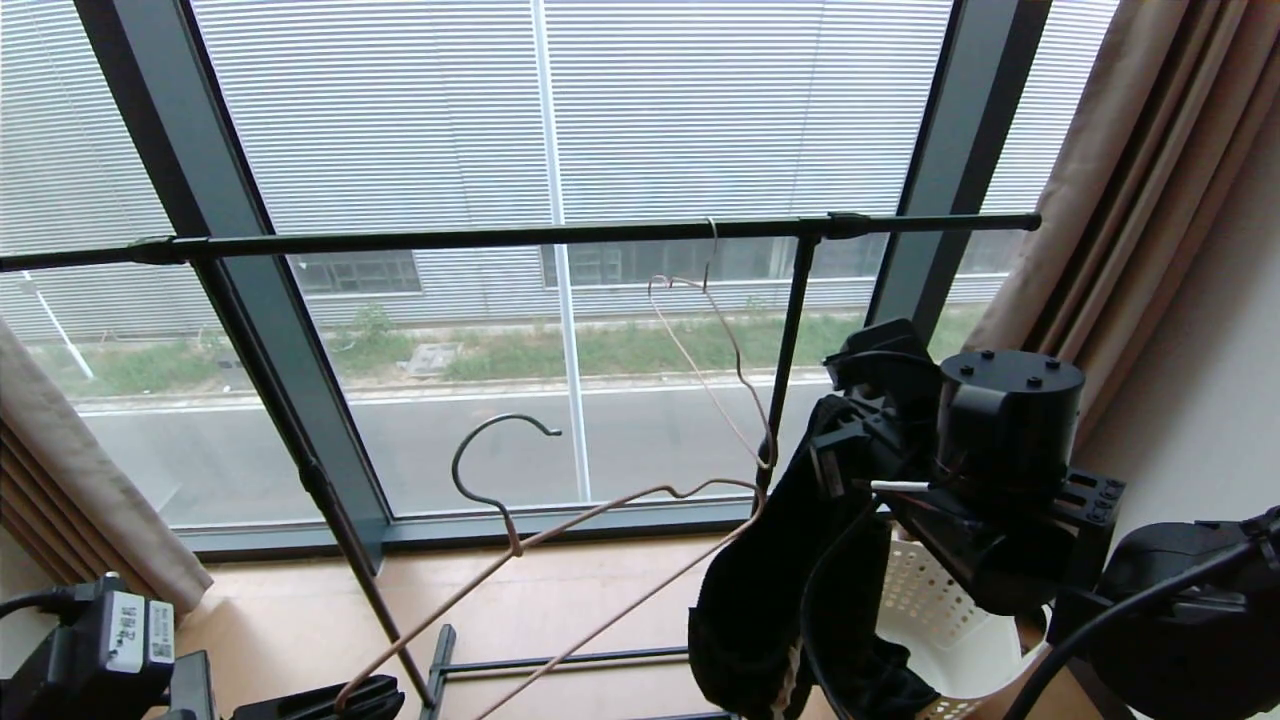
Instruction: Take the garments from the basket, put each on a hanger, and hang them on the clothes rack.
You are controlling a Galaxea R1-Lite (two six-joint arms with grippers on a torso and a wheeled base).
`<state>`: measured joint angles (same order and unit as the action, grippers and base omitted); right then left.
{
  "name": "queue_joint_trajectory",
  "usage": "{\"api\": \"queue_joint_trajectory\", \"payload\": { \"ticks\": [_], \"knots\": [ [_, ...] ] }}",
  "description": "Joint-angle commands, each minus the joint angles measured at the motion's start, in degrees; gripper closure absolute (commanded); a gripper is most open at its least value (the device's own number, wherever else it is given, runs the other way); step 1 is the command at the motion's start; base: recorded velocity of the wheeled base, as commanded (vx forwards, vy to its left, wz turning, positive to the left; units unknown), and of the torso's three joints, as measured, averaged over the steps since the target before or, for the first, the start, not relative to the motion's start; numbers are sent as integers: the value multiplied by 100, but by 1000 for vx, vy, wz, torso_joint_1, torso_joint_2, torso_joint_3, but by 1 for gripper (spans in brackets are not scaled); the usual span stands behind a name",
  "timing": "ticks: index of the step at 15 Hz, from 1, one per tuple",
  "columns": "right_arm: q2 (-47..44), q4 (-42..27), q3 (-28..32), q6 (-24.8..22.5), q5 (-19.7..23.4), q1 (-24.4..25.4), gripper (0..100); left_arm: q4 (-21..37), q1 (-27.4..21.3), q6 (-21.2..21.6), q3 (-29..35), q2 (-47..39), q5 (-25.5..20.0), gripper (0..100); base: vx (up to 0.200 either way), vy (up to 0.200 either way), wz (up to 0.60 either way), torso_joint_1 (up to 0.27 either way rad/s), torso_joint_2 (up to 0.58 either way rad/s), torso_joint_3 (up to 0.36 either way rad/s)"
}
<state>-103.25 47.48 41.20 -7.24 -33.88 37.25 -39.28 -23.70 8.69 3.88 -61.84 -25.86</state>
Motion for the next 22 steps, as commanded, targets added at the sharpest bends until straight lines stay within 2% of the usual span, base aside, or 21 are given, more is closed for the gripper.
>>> {"api": "queue_joint_trajectory", "payload": {
  "ticks": [1,6,10,15,20,22],
  "knots": [
    [-28,7,10,3,-22,19,100,-1,-91,1,25,-188,2,100,0,0,0,0,0,0],
    [-11,7,19,3,-356,221,100,-18,-188,-8,113,-504,10,100,0,0,0,0,0,0],
    [-2,7,10,3,-435,414,100,-80,-258,-25,219,-829,10,100,0,0,0,0,0,0],
    [-142,7,151,3,-515,493,100,-809,-249,1,228,-1357,10,100,0,0,0,0,0,0],
    [-292,-11,555,-5,-998,520,100,-1460,-276,10,228,-1875,10,100,0,0,0,0,0,0],
    [-318,-72,881,-14,-1226,739,100,-1732,-267,10,228,-1998,19,100,0,0,0,0,0,0]
  ]
}}
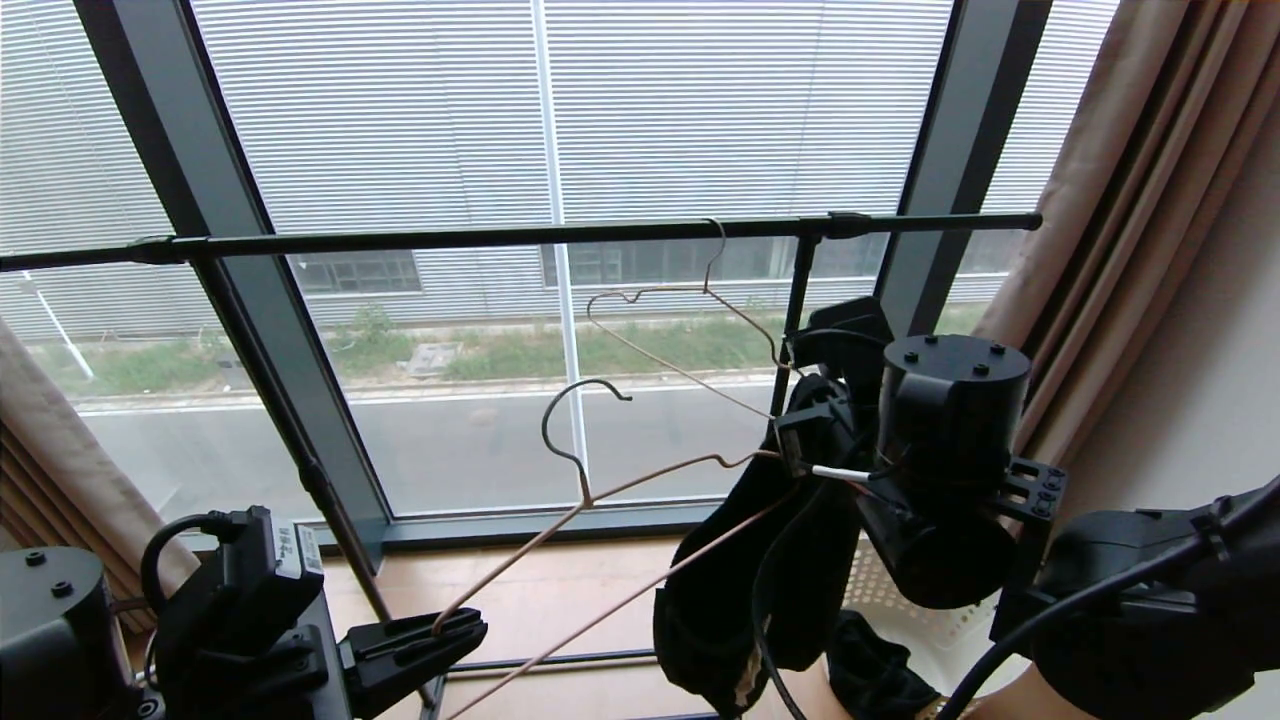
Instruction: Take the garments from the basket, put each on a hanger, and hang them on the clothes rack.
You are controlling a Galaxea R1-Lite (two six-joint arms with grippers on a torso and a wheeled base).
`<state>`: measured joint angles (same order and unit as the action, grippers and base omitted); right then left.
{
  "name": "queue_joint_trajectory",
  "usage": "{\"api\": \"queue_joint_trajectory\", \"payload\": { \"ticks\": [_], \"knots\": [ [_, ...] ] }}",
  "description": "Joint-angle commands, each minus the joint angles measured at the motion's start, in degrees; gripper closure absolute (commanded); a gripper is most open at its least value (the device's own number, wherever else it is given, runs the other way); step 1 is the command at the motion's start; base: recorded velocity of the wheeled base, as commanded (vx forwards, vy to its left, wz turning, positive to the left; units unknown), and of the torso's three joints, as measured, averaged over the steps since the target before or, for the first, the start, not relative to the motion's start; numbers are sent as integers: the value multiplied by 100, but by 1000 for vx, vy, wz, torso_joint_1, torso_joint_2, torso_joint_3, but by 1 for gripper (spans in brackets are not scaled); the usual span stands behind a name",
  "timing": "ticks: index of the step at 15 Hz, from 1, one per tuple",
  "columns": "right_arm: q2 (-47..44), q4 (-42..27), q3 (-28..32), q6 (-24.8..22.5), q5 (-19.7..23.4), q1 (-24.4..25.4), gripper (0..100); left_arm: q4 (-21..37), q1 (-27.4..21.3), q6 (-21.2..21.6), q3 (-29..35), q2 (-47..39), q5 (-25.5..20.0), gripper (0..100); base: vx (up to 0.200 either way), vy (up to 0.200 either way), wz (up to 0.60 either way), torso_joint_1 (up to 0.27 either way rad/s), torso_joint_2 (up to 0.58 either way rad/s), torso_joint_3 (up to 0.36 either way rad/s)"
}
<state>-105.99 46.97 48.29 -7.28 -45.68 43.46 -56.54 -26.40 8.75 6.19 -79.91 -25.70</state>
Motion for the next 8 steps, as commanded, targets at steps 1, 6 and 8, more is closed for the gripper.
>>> {"api": "queue_joint_trajectory", "payload": {
  "ticks": [1,6,8],
  "knots": [
    [-98,-56,392,-19,-108,224,100,-59,30,-5,5,-200,3,100,0,0,0,0,0,0],
    [-353,23,708,86,-319,594,100,-261,30,4,181,-482,3,100,0,0,0,0,0,0],
    [-388,31,726,174,-336,681,100,-454,48,4,128,-561,30,100,0,0,0,0,0,0]
  ]
}}
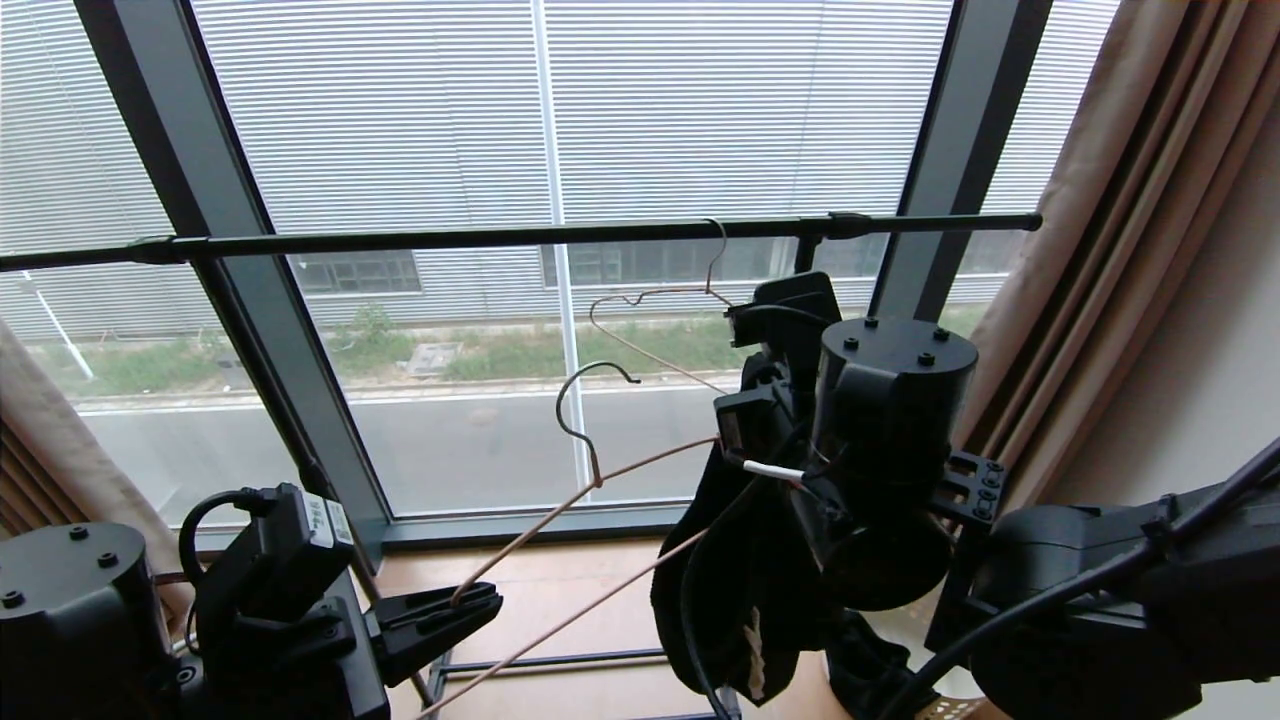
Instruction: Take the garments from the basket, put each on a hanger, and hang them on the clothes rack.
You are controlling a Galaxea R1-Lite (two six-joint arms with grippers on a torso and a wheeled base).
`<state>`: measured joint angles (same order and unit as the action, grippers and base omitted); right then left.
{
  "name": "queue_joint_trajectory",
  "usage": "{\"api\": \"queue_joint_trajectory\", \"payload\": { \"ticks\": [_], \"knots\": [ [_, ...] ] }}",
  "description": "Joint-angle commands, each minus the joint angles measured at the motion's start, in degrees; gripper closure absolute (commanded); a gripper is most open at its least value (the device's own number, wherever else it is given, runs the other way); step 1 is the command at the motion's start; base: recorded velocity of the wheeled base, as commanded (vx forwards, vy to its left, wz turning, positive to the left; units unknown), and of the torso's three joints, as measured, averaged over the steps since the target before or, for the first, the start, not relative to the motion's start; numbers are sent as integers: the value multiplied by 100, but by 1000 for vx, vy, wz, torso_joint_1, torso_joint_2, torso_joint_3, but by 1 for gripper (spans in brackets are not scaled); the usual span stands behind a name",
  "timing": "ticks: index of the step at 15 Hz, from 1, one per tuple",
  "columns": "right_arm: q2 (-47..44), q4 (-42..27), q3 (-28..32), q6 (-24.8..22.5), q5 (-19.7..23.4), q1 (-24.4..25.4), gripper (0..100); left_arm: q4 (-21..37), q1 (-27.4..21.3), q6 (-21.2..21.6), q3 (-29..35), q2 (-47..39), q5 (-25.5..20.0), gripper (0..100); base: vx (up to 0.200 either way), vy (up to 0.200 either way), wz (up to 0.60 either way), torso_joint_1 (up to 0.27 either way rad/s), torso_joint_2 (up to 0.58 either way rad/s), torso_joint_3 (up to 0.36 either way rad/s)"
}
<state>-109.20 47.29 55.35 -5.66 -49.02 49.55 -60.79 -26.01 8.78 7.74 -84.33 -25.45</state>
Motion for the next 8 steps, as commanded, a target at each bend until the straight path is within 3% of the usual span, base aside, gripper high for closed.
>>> {"api": "queue_joint_trajectory", "payload": {
  "ticks": [1,8],
  "knots": [
    [-66,0,20,12,-2,72,100,-29,9,1,-27,-118,5,100,0,0,0,0,0,0],
    [66,325,-6,56,-292,511,100,-55,79,1,-27,-206,5,100,0,0,0,0,0,0]
  ]
}}
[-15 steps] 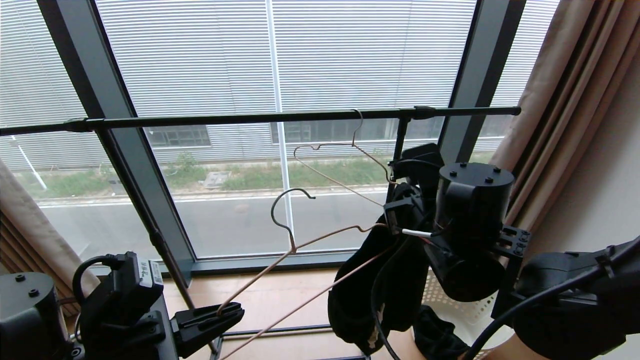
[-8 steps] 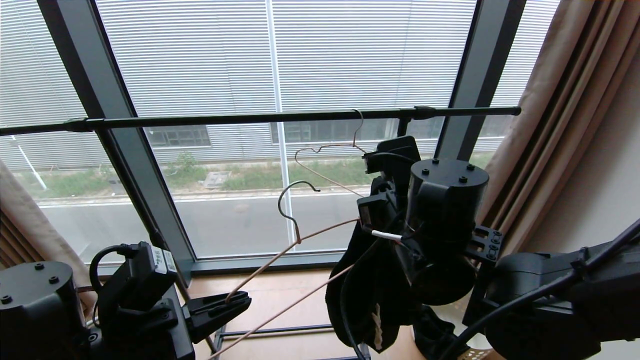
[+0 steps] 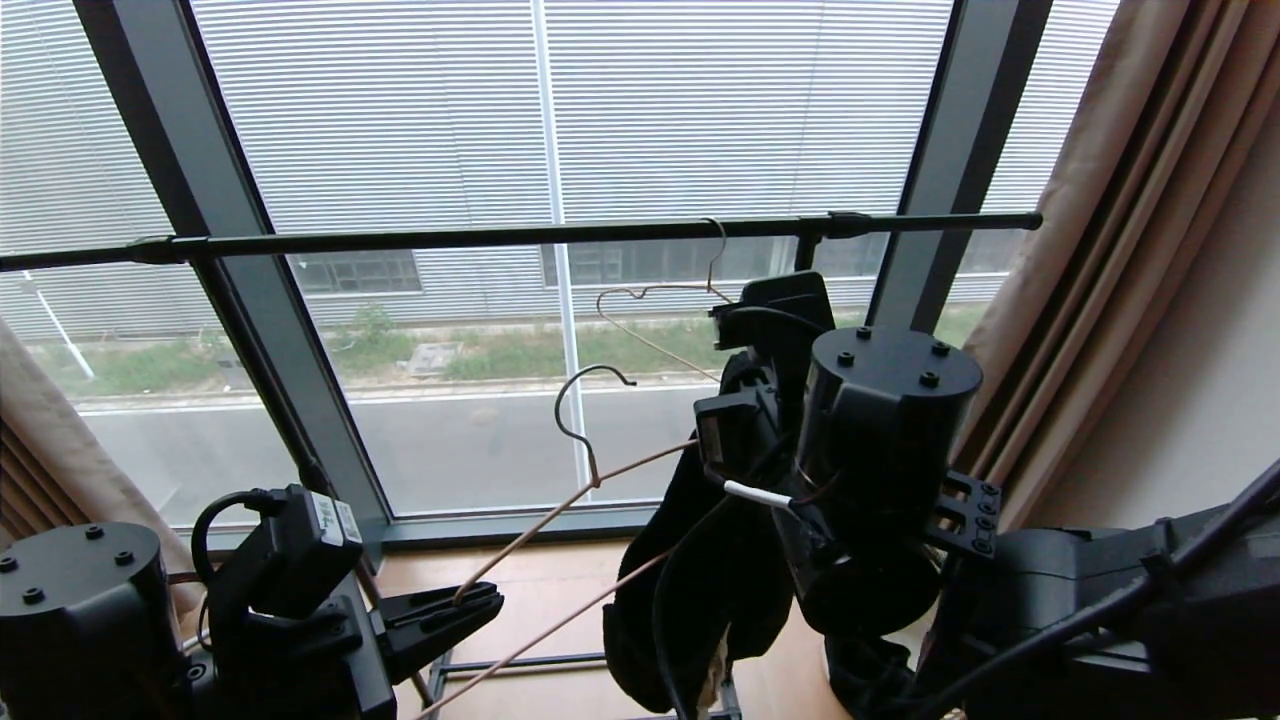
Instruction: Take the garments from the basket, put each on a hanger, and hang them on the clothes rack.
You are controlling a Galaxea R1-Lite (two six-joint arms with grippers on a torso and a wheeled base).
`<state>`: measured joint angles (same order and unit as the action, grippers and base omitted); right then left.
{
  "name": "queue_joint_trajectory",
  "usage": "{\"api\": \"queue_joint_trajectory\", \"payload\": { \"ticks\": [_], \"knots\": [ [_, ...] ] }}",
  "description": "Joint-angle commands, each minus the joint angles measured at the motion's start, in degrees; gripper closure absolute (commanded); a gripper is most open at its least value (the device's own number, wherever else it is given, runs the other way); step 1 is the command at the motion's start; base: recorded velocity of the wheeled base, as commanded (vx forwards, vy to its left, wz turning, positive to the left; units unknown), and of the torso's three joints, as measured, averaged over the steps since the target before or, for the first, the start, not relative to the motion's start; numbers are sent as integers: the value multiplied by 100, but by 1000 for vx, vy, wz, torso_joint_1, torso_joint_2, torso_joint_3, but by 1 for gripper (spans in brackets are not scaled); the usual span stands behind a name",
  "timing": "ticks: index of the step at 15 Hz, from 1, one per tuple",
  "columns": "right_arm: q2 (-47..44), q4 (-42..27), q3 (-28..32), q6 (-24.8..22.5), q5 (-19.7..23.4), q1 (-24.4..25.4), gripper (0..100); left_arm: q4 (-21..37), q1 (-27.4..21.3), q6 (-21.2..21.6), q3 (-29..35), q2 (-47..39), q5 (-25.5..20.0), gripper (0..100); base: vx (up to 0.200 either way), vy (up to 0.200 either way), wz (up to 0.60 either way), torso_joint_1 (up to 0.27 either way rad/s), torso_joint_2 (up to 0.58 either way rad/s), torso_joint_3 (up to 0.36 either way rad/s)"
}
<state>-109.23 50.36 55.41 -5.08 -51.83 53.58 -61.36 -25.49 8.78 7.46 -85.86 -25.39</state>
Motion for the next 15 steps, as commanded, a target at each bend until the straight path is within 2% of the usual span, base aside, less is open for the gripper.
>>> {"api": "queue_joint_trajectory", "payload": {
  "ticks": [1,6,10,15],
  "knots": [
    [86,35,-12,-1,-11,171,100,1,44,-8,1,-71,-1,100,0,0,0,0,0,0],
    [279,53,-12,60,-90,584,100,1,62,-8,1,-71,-1,100,0,0,0,0,0,0],
    [218,53,84,289,-248,962,100,1,62,-8,1,-98,-1,100,0,0,0,0,0,0],
    [279,53,76,315,-257,1093,100,-412,62,-8,-131,-282,-1,100,0,0,0,0,0,0]
  ]
}}
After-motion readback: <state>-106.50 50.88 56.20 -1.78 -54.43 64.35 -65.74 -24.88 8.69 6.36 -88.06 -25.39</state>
